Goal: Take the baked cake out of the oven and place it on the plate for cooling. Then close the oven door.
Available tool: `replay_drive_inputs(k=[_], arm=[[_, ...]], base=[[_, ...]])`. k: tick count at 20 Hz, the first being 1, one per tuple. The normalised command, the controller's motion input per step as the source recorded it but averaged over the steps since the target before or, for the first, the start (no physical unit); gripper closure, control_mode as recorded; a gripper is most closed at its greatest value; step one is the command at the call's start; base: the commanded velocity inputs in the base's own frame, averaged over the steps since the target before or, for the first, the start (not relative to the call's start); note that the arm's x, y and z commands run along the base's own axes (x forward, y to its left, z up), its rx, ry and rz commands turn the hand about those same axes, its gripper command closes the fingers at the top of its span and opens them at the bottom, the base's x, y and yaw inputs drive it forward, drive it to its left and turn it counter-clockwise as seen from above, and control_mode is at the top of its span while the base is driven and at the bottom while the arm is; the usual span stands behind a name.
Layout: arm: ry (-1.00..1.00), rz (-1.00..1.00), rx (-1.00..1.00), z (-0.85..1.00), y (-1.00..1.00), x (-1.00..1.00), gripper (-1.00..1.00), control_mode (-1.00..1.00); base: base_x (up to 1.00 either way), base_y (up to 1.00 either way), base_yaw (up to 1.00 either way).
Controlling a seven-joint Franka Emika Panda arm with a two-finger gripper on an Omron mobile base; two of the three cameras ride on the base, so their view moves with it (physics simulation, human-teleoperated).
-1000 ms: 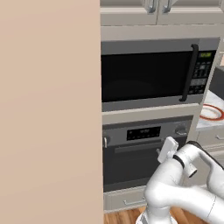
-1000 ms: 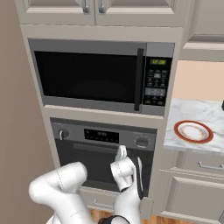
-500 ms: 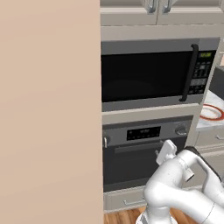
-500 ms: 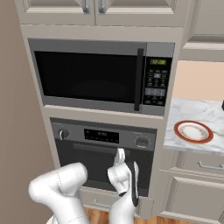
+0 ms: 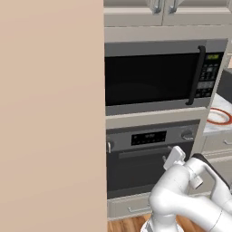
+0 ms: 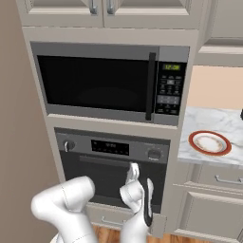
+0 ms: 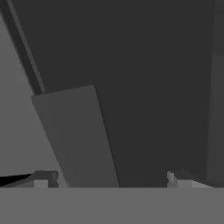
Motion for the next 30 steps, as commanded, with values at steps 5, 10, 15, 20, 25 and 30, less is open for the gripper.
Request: replay_drive_inputs(k=[5, 10, 15, 20, 25, 30], arm=[[0.00, -0.02, 0.00, 0.00, 0.11, 0.15, -1.00, -1.00], [0.00, -0.01, 0.00, 0.00, 0.08, 0.05, -1.00, -1.00], [0.00, 0.00, 0.00, 0.11, 0.00, 0.00, -1.00, -1.00], [0.00, 0.00, 0.00, 0.14, 0.00, 0.00, -1.00, -1.00], [0.00, 0.00, 0.00, 0.02, 0.09, 0.04, -1.00, -1.00], [0.00, 0.00, 0.00, 0.00, 0.13, 0.12, -1.00, -1.00]], base=[[0.00, 0.00, 0.00], [0.00, 0.00, 0.00], [0.00, 0.00, 0.00], [0.00, 0.00, 0.00], [0.00, 0.00, 0.00], [0.00, 0.00, 0.00]])
